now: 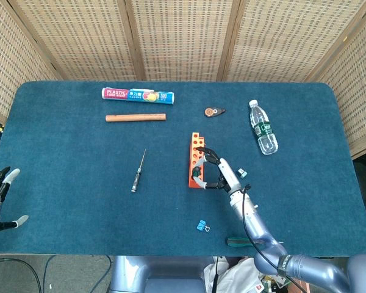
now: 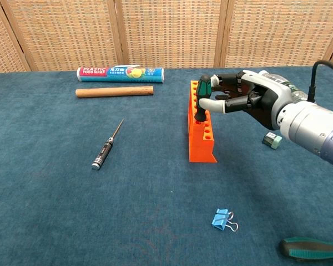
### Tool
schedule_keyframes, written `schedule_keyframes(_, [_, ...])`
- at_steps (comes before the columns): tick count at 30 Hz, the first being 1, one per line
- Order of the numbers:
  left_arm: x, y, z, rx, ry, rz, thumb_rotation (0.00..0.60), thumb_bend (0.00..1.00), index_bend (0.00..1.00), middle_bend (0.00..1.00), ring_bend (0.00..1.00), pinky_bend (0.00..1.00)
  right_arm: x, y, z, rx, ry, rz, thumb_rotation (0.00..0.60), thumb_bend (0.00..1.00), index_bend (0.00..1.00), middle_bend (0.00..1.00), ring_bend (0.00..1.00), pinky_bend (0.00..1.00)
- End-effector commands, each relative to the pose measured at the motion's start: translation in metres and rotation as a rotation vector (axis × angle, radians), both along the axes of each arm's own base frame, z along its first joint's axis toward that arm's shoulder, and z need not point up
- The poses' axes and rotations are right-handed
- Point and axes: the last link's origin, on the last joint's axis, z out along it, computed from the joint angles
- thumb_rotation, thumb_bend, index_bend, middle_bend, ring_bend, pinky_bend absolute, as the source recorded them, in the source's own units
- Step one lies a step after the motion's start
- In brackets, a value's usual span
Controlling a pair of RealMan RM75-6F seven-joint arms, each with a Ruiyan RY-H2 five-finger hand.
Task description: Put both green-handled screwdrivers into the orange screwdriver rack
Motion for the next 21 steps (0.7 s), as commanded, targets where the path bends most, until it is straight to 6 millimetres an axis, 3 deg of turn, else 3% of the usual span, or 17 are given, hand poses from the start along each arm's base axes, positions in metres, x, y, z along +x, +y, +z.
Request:
schedule_keyframes(1, [-0.0001, 0.0, 0.0, 0.0, 0.0, 0.0, 0.6, 0.0, 0.0, 0.0, 0.0, 0.0, -0.0018, 0.0004, -0.0019, -0.001, 0.01, 0.008, 0.6, 0.35, 0.64, 0.12, 0.0, 0.0])
schedule_keyframes(6, [-0.0001, 0.0002, 0.0003, 0.0, -0.001, 0.0, 0.6, 0.0, 0.0, 0.0, 0.0, 0.0, -0.0035, 0.0001, -0.0042, 0.0, 0.027, 0.016, 0.6, 0.32, 0.63, 0.12, 0.0, 0.0])
schedule_keyframes(13, [-0.0002, 0.0002, 0.0003, 0.001, -0.001, -0.001, 0.6, 0.0, 0.0, 0.0, 0.0, 0.0, -0.0035, 0.0001, -0.0053, 0.002, 0.04, 0.03, 0.6, 0.25, 0.53, 0.11, 0.0, 0.0])
schedule_keyframes(21, [-0.0001, 0.0, 0.0008, 0.003, -0.001, -0.001, 0.6, 0.0, 0.0, 0.0, 0.0, 0.0, -0.0032, -0.0002, -0.0039, 0.002, 0.042, 0.035, 0.6, 0.21, 0.47, 0.1, 0.0, 0.0])
